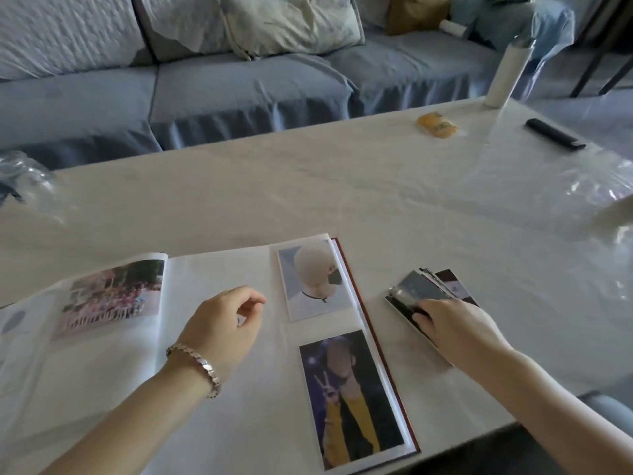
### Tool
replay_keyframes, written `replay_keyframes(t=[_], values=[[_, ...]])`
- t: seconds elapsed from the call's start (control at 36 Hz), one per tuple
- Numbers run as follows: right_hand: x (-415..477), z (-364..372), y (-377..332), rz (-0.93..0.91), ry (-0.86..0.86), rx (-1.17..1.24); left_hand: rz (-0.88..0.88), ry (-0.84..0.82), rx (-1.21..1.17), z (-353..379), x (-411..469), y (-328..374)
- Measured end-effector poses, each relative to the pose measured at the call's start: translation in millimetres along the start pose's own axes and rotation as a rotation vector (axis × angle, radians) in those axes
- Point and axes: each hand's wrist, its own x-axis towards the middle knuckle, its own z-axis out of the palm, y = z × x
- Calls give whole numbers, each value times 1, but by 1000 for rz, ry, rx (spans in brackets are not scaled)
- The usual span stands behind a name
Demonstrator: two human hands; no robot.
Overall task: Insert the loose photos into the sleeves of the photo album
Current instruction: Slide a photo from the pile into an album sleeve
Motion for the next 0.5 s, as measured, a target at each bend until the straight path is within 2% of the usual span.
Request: replay_keyframes(t=[0.14, 0.36, 0.5], values=[[0, 0, -1, 37, 56, -54, -29, -25, 3, 2, -4, 7], [-4, -7, -6, 73, 197, 159, -54, -48, -12, 6, -2, 18], [-10, -14, -9, 89, 216, 325, -101, -119, -53, 8, -2, 19]])
